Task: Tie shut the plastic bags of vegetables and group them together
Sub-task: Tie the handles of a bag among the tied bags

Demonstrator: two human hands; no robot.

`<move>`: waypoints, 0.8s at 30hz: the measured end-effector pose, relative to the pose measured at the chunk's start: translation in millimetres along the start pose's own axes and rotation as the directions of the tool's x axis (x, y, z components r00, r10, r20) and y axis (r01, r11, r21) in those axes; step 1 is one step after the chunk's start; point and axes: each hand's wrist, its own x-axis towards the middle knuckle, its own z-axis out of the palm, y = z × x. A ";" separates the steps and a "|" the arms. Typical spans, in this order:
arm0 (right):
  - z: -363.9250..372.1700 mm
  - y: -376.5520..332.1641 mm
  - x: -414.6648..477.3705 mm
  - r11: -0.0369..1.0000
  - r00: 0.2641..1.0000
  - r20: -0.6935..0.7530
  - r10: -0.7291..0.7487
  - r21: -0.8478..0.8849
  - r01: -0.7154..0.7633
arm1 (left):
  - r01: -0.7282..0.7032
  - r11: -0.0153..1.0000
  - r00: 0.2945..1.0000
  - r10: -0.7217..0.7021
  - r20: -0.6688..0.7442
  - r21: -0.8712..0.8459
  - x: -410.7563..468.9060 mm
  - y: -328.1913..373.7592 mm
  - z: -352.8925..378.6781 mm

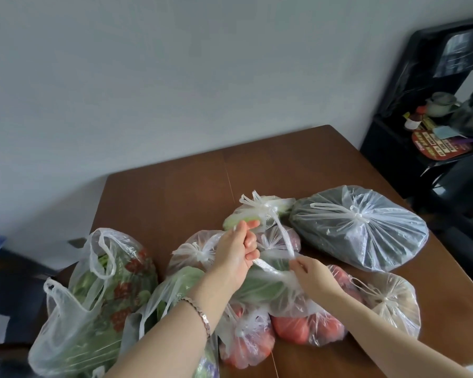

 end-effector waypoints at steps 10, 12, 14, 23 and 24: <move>6.2 -42.7 -13.7 0.966 0.972 -0.043 -0.231 0.108 0.234 | -0.050 0.997 0.998 0.047 0.042 0.062 -2.2 -1.5 18.4; 10.8 -38.7 -17.9 0.956 0.957 0.027 -0.290 -0.045 0.291 | -0.030 0.999 0.999 0.031 0.027 -0.035 1.5 1.9 19.4; 13.5 -37.0 -22.3 0.919 0.924 0.091 -0.371 -0.103 0.379 | 0.007 0.995 1.000 -0.005 0.022 -0.100 5.4 3.5 21.7; 8.6 -28.5 -20.7 0.957 0.988 0.112 -0.109 0.281 0.074 | -0.204 0.475 0.971 -0.011 0.238 0.856 -0.9 -13.3 -1.4; 7.2 -28.3 -20.2 0.949 0.985 0.134 -0.104 0.310 0.058 | -0.228 0.340 0.964 -0.054 0.261 0.912 -2.6 -18.5 -8.3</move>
